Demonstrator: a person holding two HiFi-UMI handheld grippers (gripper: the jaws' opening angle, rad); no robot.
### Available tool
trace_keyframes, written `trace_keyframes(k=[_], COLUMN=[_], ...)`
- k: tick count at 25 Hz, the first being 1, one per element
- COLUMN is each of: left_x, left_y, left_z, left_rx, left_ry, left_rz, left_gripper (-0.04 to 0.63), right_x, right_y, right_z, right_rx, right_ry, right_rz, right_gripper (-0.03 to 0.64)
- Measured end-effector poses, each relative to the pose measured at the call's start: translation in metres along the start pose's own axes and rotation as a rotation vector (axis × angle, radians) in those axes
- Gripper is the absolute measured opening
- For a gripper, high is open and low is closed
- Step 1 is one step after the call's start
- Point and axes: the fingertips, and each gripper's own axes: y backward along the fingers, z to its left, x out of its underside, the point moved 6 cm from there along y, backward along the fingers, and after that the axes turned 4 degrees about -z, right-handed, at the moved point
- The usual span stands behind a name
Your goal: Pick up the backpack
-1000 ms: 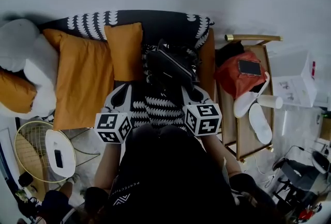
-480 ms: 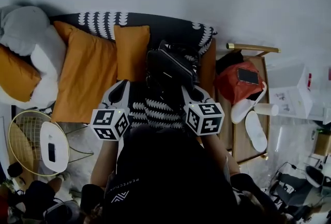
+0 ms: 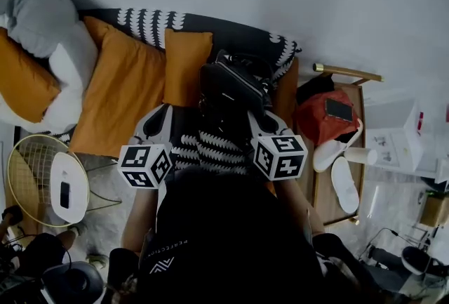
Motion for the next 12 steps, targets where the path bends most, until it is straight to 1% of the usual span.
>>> trace_keyframes(k=[5,12], left_x=[0.0,-0.003], left_y=[-0.001,-0.004], left_z=[-0.003,-0.012], left_rx=[-0.008,0.006], left_ry=[0.003,-0.001], left_rz=[-0.012,-0.029], left_gripper=[0.02,0.02], right_x=[-0.003,-0.009], right_y=[0.002,0.008], right_z=[0.001,0.003], right_rx=[-0.024,-0.042], right_ry=[0.007,0.021], right_rz=[-0.009,-0.025], right_gripper=[0.017,0.017])
